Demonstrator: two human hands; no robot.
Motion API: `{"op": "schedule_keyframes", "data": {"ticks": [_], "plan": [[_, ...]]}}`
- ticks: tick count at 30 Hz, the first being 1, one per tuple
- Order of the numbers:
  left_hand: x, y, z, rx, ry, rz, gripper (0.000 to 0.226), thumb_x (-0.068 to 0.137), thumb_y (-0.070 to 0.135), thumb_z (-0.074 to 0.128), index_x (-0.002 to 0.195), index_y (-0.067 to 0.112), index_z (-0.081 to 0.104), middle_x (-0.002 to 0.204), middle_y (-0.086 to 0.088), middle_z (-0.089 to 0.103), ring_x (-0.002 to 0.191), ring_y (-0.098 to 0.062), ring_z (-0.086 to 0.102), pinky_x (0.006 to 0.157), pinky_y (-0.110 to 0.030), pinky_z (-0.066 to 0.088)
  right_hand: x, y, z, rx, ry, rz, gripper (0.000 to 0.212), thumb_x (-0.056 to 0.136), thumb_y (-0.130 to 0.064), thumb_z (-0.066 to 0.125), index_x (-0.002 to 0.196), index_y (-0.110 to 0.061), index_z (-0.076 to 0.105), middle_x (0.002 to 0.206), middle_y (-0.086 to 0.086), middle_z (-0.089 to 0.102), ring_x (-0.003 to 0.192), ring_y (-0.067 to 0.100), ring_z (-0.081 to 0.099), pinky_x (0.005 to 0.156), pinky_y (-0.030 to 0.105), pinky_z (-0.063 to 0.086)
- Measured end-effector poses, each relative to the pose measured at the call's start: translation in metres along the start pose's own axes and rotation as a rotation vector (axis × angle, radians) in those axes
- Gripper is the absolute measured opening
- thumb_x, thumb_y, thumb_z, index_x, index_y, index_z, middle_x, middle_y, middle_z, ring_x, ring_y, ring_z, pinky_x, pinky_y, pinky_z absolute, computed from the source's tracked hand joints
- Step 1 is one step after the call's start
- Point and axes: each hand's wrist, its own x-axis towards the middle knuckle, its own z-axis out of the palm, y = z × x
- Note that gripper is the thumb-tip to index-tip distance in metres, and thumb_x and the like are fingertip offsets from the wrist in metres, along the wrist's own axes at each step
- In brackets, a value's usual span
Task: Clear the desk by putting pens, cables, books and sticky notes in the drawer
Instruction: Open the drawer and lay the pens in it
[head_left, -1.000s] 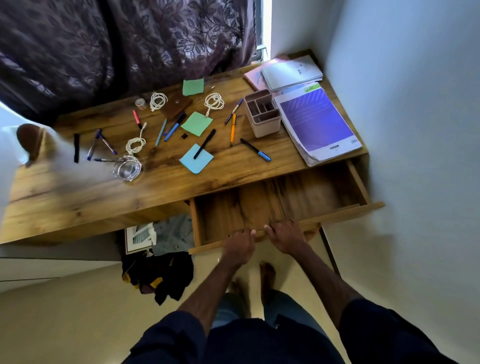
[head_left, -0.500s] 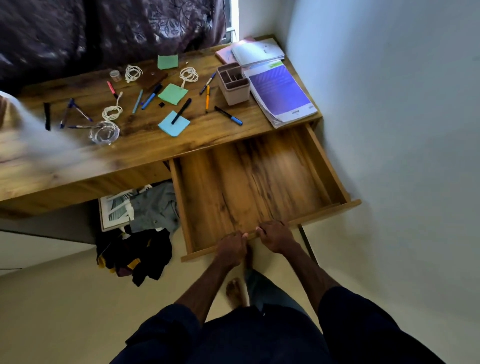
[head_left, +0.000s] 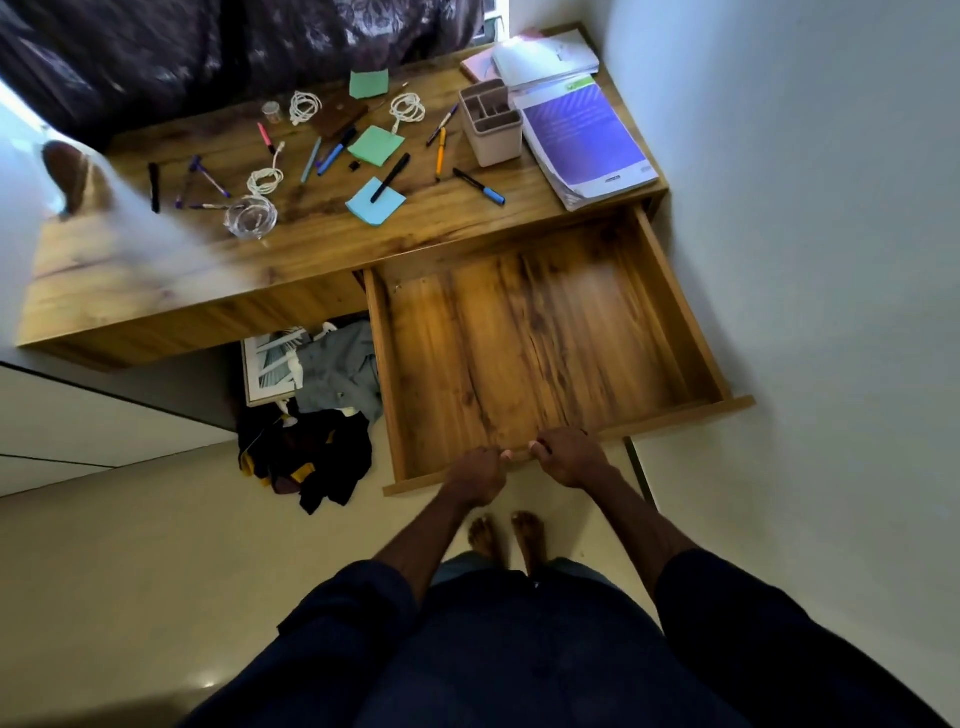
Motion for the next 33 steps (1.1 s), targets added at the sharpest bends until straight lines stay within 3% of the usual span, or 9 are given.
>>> {"op": "schedule_keyframes", "data": {"ticks": [5, 11, 14, 16, 19, 23, 27, 30, 33], "plan": [[-0.01, -0.001, -0.008, -0.044, -0.038, 0.021, 0.039, 0.109, 0.033, 0.032, 0.119, 0.007, 0.059, 0.116, -0.017, 0.064, 0.104, -0.031, 0.059, 0.089, -0.04, 0.045, -0.008, -0.007, -0.009, -0.012, -0.063, 0.017, 0.042, 0.101, -0.047, 0.036, 0.094, -0.018, 0.064, 0.097, 0.007, 0.067, 0.092, 0.025, 0.059, 0.088, 0.042, 0.045], [-0.002, -0.012, -0.018, -0.07, -0.111, 0.054, 0.039, 0.109, 0.032, 0.032, 0.114, 0.006, 0.061, 0.109, -0.017, 0.065, 0.097, -0.031, 0.06, 0.078, -0.034, 0.04, 0.009, -0.019, -0.017, 0.026, -0.169, 0.111, 0.056, 0.104, -0.05, 0.035, 0.103, -0.006, 0.068, 0.099, 0.016, 0.068, 0.094, 0.031, 0.064, 0.083, 0.039, 0.048], [0.003, -0.024, -0.027, -0.057, -0.165, 0.123, 0.037, 0.108, 0.027, 0.035, 0.115, 0.001, 0.06, 0.11, -0.022, 0.065, 0.099, -0.036, 0.061, 0.082, -0.037, 0.044, 0.024, -0.039, -0.023, -0.035, -0.228, 0.161, 0.047, 0.102, -0.043, 0.045, 0.116, -0.003, 0.064, 0.115, 0.019, 0.066, 0.107, 0.033, 0.063, 0.085, 0.036, 0.046], [0.008, -0.034, -0.043, -0.038, -0.178, 0.186, 0.036, 0.108, 0.025, 0.038, 0.119, -0.002, 0.059, 0.116, -0.024, 0.063, 0.104, -0.037, 0.06, 0.088, -0.04, 0.046, 0.043, -0.062, -0.026, -0.008, -0.239, 0.177, 0.039, 0.099, -0.036, 0.054, 0.11, -0.002, 0.068, 0.113, 0.019, 0.069, 0.106, 0.032, 0.064, 0.077, 0.032, 0.043], [0.015, -0.057, -0.076, -0.01, -0.102, 0.264, 0.031, 0.104, 0.021, 0.045, 0.125, 0.003, 0.059, 0.122, -0.017, 0.064, 0.111, -0.032, 0.06, 0.085, -0.034, 0.043, 0.07, -0.107, -0.025, 0.076, -0.141, 0.187, 0.032, 0.095, -0.033, 0.058, 0.098, -0.005, 0.072, 0.104, 0.017, 0.071, 0.1, 0.031, 0.067, 0.071, 0.029, 0.041], [0.015, -0.125, -0.136, -0.064, 0.059, 0.345, 0.025, 0.098, 0.015, 0.049, 0.114, 0.006, 0.066, 0.111, -0.014, 0.069, 0.099, -0.028, 0.065, 0.076, -0.029, 0.045, 0.1, -0.18, -0.016, 0.206, 0.016, 0.224, 0.027, 0.097, -0.029, 0.055, 0.089, -0.006, 0.068, 0.09, 0.013, 0.068, 0.088, 0.03, 0.065, 0.068, 0.032, 0.04], [0.018, -0.212, -0.209, -0.137, 0.212, 0.256, 0.028, 0.094, 0.019, 0.044, 0.104, 0.007, 0.068, 0.102, -0.012, 0.071, 0.092, -0.027, 0.066, 0.078, -0.037, 0.055, 0.134, -0.256, -0.024, 0.221, 0.066, 0.176, 0.02, 0.096, -0.024, 0.06, 0.076, -0.019, 0.063, 0.083, 0.008, 0.06, 0.081, 0.019, 0.055, 0.066, 0.025, 0.028], [0.021, -0.265, -0.255, -0.114, 0.274, 0.17, 0.024, 0.095, 0.014, 0.048, 0.105, 0.009, 0.069, 0.104, -0.008, 0.072, 0.094, -0.023, 0.067, 0.079, -0.035, 0.055, 0.154, -0.3, -0.034, 0.28, 0.113, 0.17, 0.024, 0.096, -0.02, 0.06, 0.074, -0.014, 0.066, 0.081, 0.013, 0.063, 0.076, 0.015, 0.05, 0.063, 0.027, 0.027], [0.031, -0.301, -0.292, -0.127, 0.314, 0.085, 0.021, 0.093, 0.015, 0.05, 0.104, 0.016, 0.069, 0.104, -0.004, 0.073, 0.095, -0.021, 0.068, 0.081, -0.036, 0.057, 0.174, -0.332, -0.043, 0.313, 0.128, 0.121, 0.024, 0.096, -0.018, 0.06, 0.081, -0.006, 0.073, 0.083, 0.015, 0.069, 0.076, 0.02, 0.06, 0.064, 0.031, 0.036]]}}
